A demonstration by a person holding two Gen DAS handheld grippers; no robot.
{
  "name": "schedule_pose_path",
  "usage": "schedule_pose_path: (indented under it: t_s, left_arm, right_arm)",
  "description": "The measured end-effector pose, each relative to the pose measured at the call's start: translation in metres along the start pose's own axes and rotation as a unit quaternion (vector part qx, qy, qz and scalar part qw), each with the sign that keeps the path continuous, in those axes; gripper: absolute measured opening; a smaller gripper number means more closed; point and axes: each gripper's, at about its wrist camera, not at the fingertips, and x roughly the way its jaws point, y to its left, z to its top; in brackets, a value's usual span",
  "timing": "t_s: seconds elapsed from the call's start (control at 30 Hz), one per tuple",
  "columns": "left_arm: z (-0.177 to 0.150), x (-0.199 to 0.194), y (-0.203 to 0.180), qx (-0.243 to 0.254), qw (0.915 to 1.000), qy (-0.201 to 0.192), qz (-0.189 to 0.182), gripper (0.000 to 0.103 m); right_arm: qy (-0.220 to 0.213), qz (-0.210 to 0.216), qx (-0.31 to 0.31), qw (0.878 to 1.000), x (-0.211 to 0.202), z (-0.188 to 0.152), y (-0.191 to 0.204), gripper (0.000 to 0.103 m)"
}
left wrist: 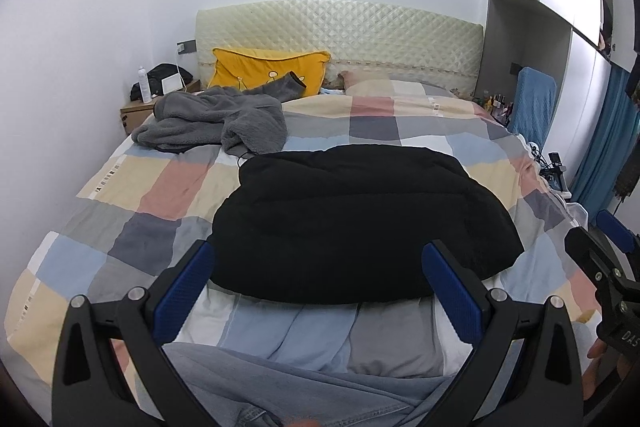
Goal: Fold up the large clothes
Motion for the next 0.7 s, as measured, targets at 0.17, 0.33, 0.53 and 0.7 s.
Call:
schedule_pose_path:
  t_s: [0.17, 0.33, 0.53, 0.7]
  left_arm:
    - [-0.0002, -0.0002, -0.0027, 0.003, 1.0, 0.0, 0.008, 0.103]
    - [0.0016, -0.0005, -0.0033, 0.002, 1.0, 0.003, 0.006, 0.103]
    - [0.0028, -0.0015, -0.0011, 0.0, 0.9997, -0.006, 0.025, 0.103]
    - [0.0018, 0.0015, 0.0003, -0.002, 0.9998, -0.001, 0.022, 0.103]
  right_arm:
    - [0.005, -0.001, -0.004, 1.0, 0.0002, -0.0001, 0.0003, 0.103]
    - [0.006, -0.002, -0.004, 1.0, 0.0, -0.0007, 0.001, 0.103]
    - [0.002, -0.001, -0.006, 1.0, -0.0001, 0.0008, 0.0003, 0.103]
    - [0.002, -0.006, -0.005, 1.0, -0.0015, 0.0002, -0.0018, 0.103]
